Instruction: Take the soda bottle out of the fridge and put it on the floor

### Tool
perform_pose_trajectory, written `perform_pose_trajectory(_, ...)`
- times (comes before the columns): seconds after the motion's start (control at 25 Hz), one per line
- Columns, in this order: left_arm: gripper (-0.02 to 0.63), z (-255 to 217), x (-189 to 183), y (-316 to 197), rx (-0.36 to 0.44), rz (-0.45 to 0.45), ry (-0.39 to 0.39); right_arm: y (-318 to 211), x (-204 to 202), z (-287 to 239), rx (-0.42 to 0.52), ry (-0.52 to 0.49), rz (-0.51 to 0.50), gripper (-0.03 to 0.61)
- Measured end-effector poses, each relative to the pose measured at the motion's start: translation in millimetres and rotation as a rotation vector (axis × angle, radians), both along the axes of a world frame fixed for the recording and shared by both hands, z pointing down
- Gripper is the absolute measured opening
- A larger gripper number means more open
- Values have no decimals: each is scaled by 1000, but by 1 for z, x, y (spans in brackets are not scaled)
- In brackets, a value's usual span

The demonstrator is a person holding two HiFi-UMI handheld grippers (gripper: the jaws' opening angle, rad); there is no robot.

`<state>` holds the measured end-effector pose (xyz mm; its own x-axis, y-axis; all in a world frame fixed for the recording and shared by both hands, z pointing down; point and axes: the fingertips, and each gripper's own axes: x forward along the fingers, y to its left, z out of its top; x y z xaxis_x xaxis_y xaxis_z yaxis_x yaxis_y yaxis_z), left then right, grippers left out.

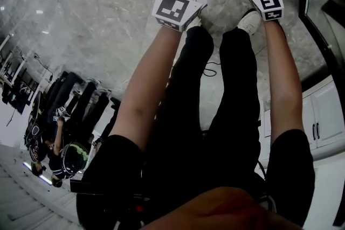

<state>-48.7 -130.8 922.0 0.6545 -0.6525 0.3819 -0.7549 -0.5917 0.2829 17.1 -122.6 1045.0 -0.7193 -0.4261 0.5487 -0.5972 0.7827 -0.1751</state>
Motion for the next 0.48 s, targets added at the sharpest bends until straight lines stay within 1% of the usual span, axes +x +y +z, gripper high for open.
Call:
perform_pose_trajectory(0.12,5,-64,8,-1,40,-8,36,-1,1,-88,47,-75,38,305)
perform_pose_trajectory(0.24,5,-139,13,0,98,-3,58,-1,4,-188,107,-153,61,294)
perform_pose_trajectory(0.32,5,-194,19,9,131,20,64,8,9,-256,141,-205,62,214)
perform_pose_trajectory(0.36,5,-221,24,15,143,36,71,15,12,-289,153,-231,61,186)
perform_pose_trajectory(0.48,5,-299,34,30,150,66,107,32,21,-387,189,-306,71,131)
